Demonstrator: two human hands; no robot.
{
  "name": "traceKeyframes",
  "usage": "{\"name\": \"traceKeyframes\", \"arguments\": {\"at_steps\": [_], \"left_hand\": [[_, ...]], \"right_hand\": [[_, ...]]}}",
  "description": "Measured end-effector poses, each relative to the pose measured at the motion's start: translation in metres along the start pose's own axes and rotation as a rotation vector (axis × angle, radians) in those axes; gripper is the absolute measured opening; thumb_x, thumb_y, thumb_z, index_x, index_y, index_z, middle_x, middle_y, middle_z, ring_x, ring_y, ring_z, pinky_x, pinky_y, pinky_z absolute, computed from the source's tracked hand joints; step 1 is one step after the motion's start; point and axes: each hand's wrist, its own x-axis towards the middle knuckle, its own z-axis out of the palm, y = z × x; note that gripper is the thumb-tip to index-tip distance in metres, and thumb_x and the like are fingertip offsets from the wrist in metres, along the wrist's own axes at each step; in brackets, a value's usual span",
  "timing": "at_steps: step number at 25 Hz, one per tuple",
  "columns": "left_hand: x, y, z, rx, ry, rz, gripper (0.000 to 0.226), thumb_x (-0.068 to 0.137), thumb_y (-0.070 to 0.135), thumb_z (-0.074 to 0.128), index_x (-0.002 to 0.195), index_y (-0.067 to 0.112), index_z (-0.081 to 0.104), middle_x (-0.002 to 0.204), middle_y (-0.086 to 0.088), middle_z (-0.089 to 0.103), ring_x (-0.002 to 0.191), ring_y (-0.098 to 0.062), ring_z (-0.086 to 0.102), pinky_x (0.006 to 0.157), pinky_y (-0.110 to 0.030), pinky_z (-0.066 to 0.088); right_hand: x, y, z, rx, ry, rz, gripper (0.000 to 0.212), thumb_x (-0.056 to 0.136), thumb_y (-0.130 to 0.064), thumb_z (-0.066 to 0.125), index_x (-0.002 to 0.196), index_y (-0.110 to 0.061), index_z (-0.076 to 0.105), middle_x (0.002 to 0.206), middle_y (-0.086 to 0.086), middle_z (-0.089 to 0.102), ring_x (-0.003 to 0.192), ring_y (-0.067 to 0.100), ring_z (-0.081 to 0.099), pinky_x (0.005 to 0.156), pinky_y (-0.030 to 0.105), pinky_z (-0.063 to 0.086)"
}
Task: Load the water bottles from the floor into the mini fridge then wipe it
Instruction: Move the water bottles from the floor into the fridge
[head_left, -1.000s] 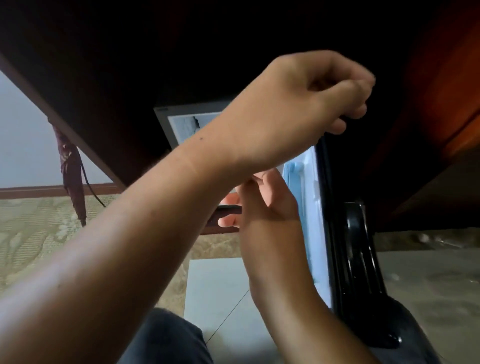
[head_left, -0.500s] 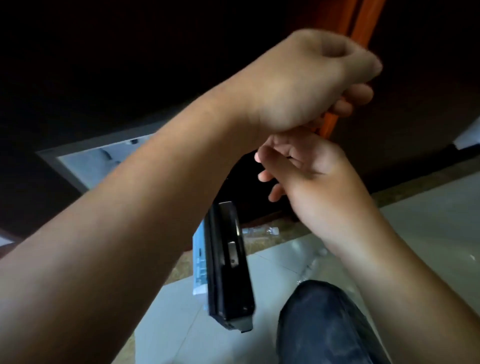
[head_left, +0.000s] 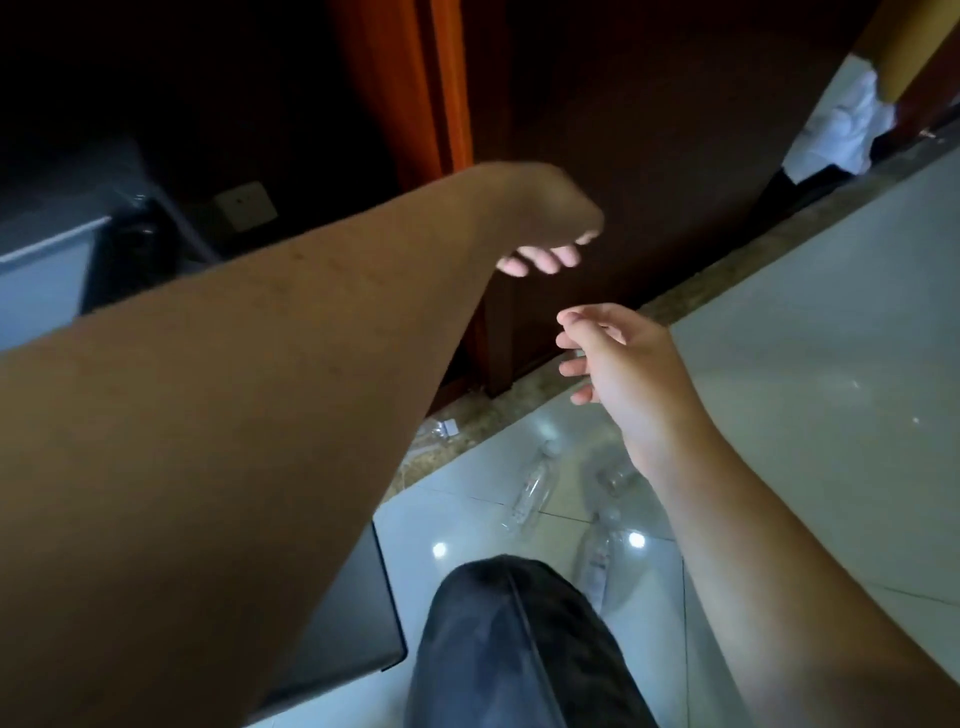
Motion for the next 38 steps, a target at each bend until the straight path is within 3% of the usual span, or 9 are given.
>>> {"name": "traceKeyframes", "arguments": {"at_steps": [4, 7, 11, 17, 24, 28, 31, 34, 38], "left_hand": [[0.076, -0.086, 0.089, -0.07, 0.013, -0.219, 0.023, 0.101, 0.031, 0.053, 0.109, 0.016, 0.067, 0.114, -0.001, 0.075, 0.104, -0.018, 0.07, 0.084, -0.033, 0.052], [0.113, -0.155, 0.158, -0.062, -0.007, -0.345, 0.035, 0.099, 0.026, 0.055, 0.127, 0.007, 0.065, 0.129, -0.014, 0.068, 0.119, -0.032, 0.065, 0.095, -0.039, 0.054], [0.116, -0.229, 0.226, -0.075, -0.024, -0.475, 0.038, 0.1, 0.019, 0.055, 0.134, 0.003, 0.061, 0.136, -0.018, 0.063, 0.125, -0.035, 0.06, 0.102, -0.04, 0.049], [0.122, -0.306, 0.277, 0.082, 0.043, -0.53, 0.055, 0.095, 0.022, 0.058, 0.146, 0.01, 0.042, 0.15, -0.017, 0.04, 0.133, -0.036, 0.048, 0.105, -0.042, 0.045], [0.151, -0.371, 0.266, 0.311, 0.216, -0.584, 0.083, 0.091, 0.027, 0.068, 0.157, 0.022, 0.019, 0.167, -0.01, 0.012, 0.148, -0.038, 0.024, 0.112, -0.05, 0.037], [0.145, -0.391, 0.264, 0.401, 0.198, -0.567, 0.093, 0.088, 0.02, 0.071, 0.16, 0.02, 0.013, 0.166, -0.014, 0.015, 0.149, -0.037, 0.023, 0.114, -0.048, 0.039], [0.135, -0.394, 0.267, 0.518, 0.193, -0.549, 0.074, 0.087, 0.012, 0.069, 0.153, 0.016, 0.035, 0.153, -0.015, 0.03, 0.138, -0.033, 0.035, 0.106, -0.042, 0.044], [0.126, -0.392, 0.27, 0.611, 0.125, -0.531, 0.054, 0.087, 0.021, 0.074, 0.136, 0.015, 0.052, 0.141, -0.013, 0.04, 0.131, -0.031, 0.041, 0.101, -0.04, 0.044], [0.11, -0.381, 0.275, 0.433, -0.014, -0.524, 0.065, 0.087, 0.041, 0.074, 0.138, 0.014, 0.044, 0.134, -0.011, 0.057, 0.125, -0.031, 0.056, 0.099, -0.043, 0.049]], "right_hand": [[0.043, 0.09, -0.003, -0.051, 0.027, 0.175, 0.014, 0.096, -0.028, 0.059, 0.087, -0.03, 0.069, 0.088, 0.0, 0.07, 0.075, 0.017, 0.065, 0.056, 0.03, 0.053], [0.062, 0.166, 0.004, -0.069, 0.017, 0.344, 0.009, 0.094, -0.032, 0.064, 0.09, -0.026, 0.069, 0.098, 0.006, 0.073, 0.08, 0.023, 0.069, 0.06, 0.033, 0.055], [0.063, 0.248, 0.009, -0.137, 0.014, 0.493, 0.025, 0.09, -0.043, 0.068, 0.108, -0.026, 0.066, 0.106, 0.003, 0.072, 0.092, 0.02, 0.07, 0.084, 0.043, 0.062], [0.062, 0.306, 0.026, -0.407, -0.157, 0.439, 0.048, 0.091, -0.047, 0.064, 0.137, -0.034, 0.054, 0.125, 0.011, 0.059, 0.115, 0.028, 0.061, 0.096, 0.028, 0.047], [0.073, 0.34, 0.064, -0.852, -0.427, 0.313, 0.075, 0.092, -0.063, 0.052, 0.157, -0.048, 0.018, 0.154, 0.022, 0.03, 0.138, 0.04, 0.041, 0.11, 0.045, 0.041], [0.074, 0.348, 0.068, -0.914, -0.529, 0.354, 0.069, 0.094, -0.058, 0.051, 0.156, -0.048, 0.022, 0.147, 0.025, 0.04, 0.133, 0.04, 0.047, 0.108, 0.044, 0.043], [0.074, 0.345, 0.065, -0.842, -0.495, 0.362, 0.052, 0.096, -0.046, 0.055, 0.146, -0.043, 0.041, 0.131, 0.019, 0.049, 0.115, 0.035, 0.058, 0.1, 0.037, 0.049], [0.072, 0.336, 0.059, -0.773, -0.427, 0.323, 0.038, 0.096, -0.039, 0.056, 0.134, -0.04, 0.051, 0.112, 0.013, 0.049, 0.088, 0.027, 0.053, 0.086, 0.031, 0.051], [0.064, 0.312, 0.046, -0.638, -0.393, 0.253, 0.034, 0.095, -0.035, 0.055, 0.127, -0.047, 0.053, 0.109, 0.013, 0.054, 0.075, 0.016, 0.059, 0.061, 0.02, 0.048]]}}
